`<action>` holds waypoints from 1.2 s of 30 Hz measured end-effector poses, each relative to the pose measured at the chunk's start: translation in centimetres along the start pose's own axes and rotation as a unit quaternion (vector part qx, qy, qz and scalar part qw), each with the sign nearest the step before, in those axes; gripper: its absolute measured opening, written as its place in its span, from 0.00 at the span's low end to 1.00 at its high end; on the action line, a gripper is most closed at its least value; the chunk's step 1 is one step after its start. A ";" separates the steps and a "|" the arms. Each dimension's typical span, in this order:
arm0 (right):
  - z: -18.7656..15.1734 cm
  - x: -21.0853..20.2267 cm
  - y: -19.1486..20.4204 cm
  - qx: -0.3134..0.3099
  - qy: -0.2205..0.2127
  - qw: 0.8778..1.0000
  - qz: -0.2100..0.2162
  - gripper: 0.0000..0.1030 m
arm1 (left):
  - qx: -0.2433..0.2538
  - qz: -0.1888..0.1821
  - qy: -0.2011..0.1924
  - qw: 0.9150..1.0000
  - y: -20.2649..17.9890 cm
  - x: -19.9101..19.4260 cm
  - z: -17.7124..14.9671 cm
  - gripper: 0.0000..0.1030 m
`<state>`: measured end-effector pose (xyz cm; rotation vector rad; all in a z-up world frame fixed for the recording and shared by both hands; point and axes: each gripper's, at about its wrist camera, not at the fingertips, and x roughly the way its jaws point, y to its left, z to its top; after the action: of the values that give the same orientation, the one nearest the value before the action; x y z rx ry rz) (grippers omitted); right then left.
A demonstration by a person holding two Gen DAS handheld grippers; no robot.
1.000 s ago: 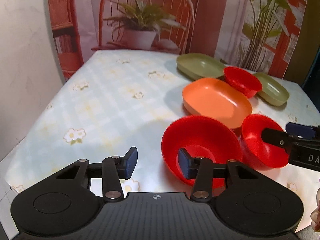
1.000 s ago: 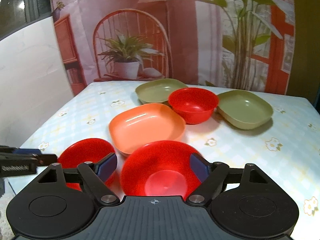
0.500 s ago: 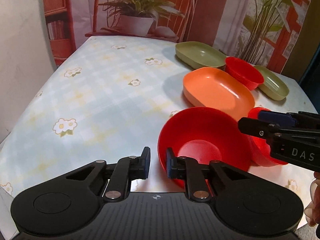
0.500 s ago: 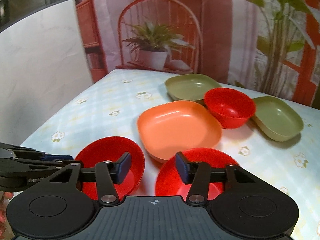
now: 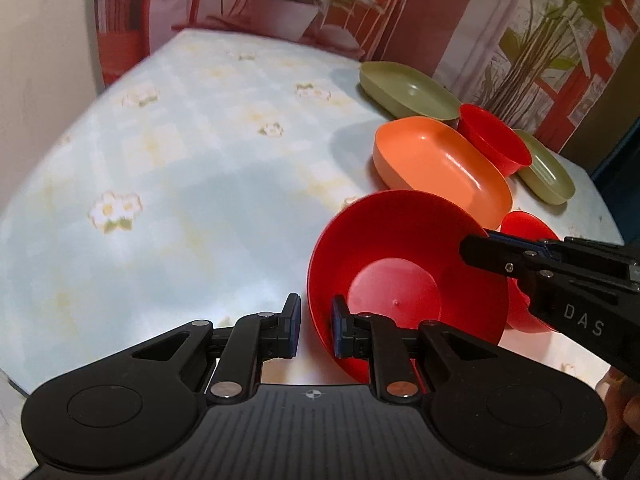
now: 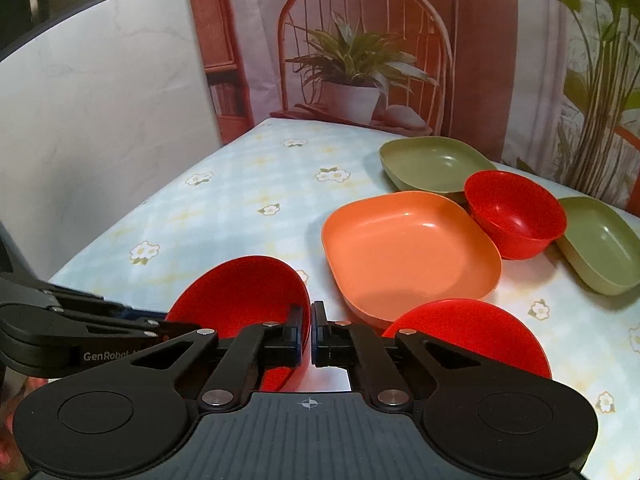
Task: Organize plates and bowls
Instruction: 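Close the left gripper on the red bowl rim and lift it, then carry the red bowl with the left gripper onto the other red bowl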
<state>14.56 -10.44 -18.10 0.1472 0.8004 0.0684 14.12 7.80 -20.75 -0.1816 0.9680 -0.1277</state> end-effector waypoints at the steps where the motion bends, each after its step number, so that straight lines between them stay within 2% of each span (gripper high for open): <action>1: 0.0 0.1 0.0 0.001 0.001 1.000 0.002 0.03 | -0.002 -0.001 0.000 1.000 0.1 0.0 -0.1 0.17; 8: -0.1 0.3 -0.2 0.012 0.003 1.000 0.013 0.03 | 0.005 0.006 -0.031 0.999 -0.4 -1.3 0.6 0.16; 18: 1.5 -2.0 -2.3 0.048 -0.036 0.998 0.019 0.04 | 0.041 0.004 -0.078 0.996 -4.1 -4.0 4.1 0.16; 27: 3.1 -5.7 -5.8 0.074 -0.079 0.994 0.006 0.04 | 0.078 -0.018 -0.088 0.993 -8.7 -4.3 5.6 0.16; 36: 2.2 -7.9 -9.9 0.106 -0.090 0.990 -0.015 0.05 | 0.117 -0.034 -0.074 0.990 -12.3 -2.5 5.6 0.17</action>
<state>10.66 -21.37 -12.54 0.3388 0.6281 -0.0586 17.04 -3.24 -13.00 -0.0080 0.7930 -0.2848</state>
